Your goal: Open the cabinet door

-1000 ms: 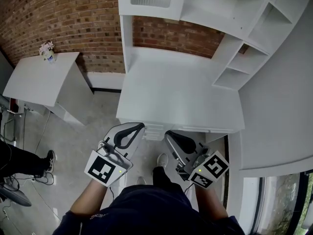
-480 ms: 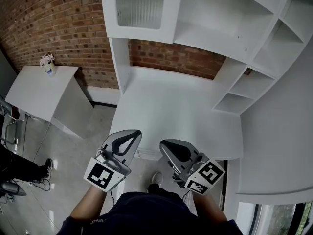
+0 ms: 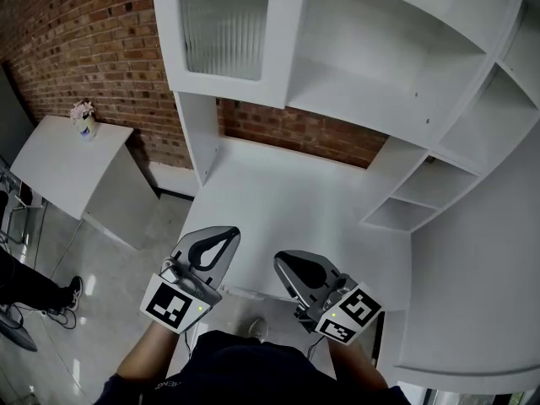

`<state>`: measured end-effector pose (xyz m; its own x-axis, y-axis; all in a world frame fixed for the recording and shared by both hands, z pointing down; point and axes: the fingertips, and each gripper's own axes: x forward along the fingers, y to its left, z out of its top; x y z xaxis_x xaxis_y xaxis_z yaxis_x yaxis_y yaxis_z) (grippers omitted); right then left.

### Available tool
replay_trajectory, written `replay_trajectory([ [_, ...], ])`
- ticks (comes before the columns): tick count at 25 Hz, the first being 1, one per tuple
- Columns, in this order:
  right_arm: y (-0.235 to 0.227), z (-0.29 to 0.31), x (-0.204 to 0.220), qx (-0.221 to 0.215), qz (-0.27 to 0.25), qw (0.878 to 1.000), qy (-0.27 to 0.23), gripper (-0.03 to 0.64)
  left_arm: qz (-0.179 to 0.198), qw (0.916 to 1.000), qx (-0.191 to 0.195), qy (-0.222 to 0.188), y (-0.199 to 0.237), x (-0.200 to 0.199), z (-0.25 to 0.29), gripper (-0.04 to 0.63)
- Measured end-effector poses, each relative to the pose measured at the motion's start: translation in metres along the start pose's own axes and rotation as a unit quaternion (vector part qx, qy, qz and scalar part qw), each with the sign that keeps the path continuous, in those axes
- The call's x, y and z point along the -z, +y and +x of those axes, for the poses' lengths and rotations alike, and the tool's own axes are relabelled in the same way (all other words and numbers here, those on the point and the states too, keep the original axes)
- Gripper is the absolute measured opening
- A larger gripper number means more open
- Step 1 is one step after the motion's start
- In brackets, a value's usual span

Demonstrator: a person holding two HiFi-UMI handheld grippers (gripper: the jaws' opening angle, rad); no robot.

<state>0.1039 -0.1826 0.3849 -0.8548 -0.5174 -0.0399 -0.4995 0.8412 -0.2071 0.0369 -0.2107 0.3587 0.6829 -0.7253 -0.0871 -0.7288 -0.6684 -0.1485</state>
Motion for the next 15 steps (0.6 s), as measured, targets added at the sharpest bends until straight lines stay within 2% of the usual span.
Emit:
replay_trajectory([
  [7,-0.034,0.005,-0.014,0.004,-0.008,1.0,-0.012,0.026,0.015,0.9999,0.003,-0.007,0.012,-0.004,0.033,0.007],
  [15,-0.063,0.018,-0.034,0.034,-0.029,0.998,-0.037,0.026,0.048,0.9979,0.033,-0.03,0.034,-0.016,0.066,0.008],
])
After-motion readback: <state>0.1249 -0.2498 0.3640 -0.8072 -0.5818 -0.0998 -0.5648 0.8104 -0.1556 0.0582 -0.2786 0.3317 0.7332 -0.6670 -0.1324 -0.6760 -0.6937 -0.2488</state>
